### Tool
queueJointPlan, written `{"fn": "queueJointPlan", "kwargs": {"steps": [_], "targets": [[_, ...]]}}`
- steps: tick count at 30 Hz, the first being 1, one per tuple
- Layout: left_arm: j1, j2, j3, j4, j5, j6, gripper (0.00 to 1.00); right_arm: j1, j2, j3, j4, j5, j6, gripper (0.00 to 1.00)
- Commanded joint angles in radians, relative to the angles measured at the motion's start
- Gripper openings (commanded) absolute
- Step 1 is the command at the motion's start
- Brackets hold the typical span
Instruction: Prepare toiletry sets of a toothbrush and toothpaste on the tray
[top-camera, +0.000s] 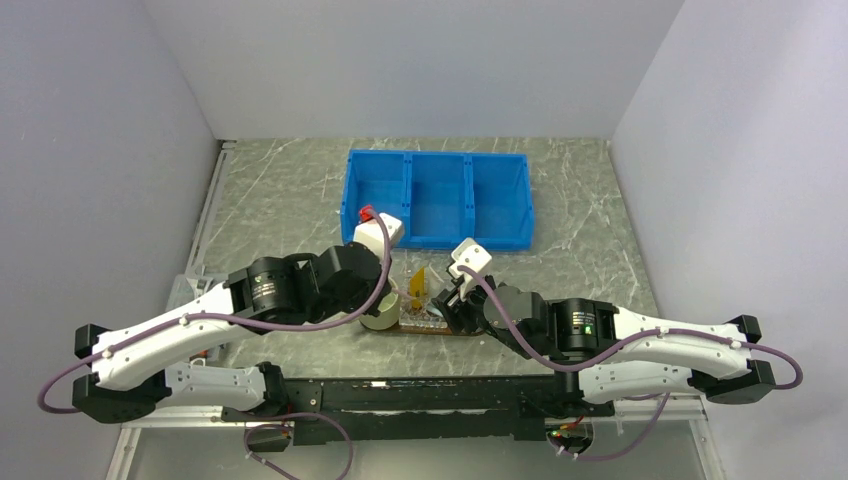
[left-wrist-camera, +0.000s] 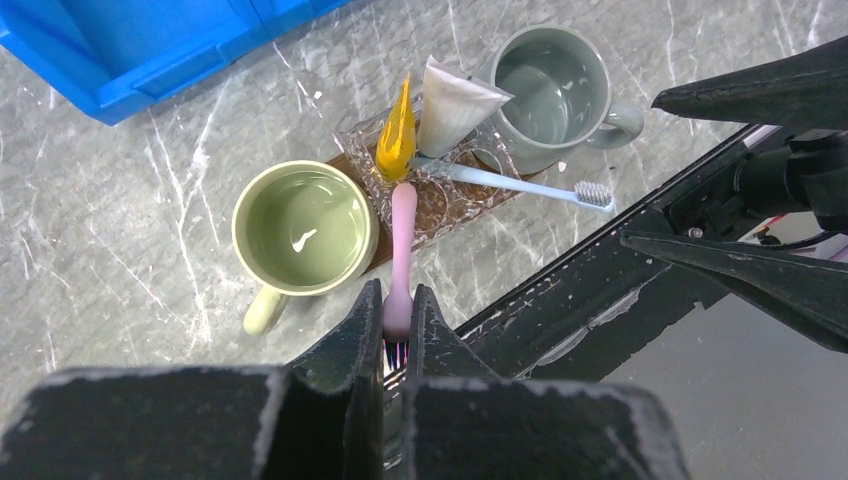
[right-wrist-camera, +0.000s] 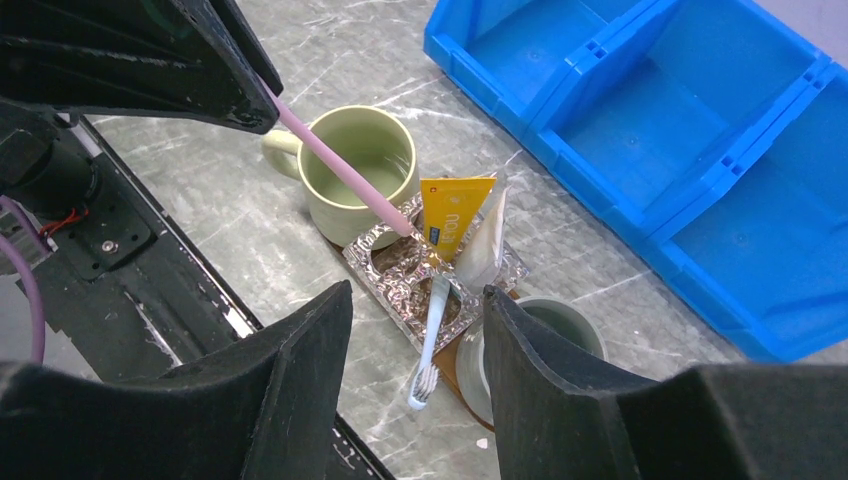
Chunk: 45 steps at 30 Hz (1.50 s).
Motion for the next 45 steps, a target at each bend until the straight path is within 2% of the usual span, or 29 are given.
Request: {"fn": "queueJointPlan", "kwargs": {"steps": [1, 19, 45], "targets": [[-0.008, 0.005, -0.010, 0.048, 0.005, 0.015, 0.00, 0.002, -0.010, 0.000, 0.006, 0.023, 0.014, 0.53], [-0.007, 0.014, -0.026, 0.048, 0.061, 0.010, 0.00, -0.001, 0.010, -0.004, 0.019, 0.017, 0.010, 0.54], [-0.007, 0.017, -0.179, 0.177, 0.006, -0.032, 0.00, -0.002, 0.001, -0.022, 0.028, 0.011, 0.030, 0.54]]}}
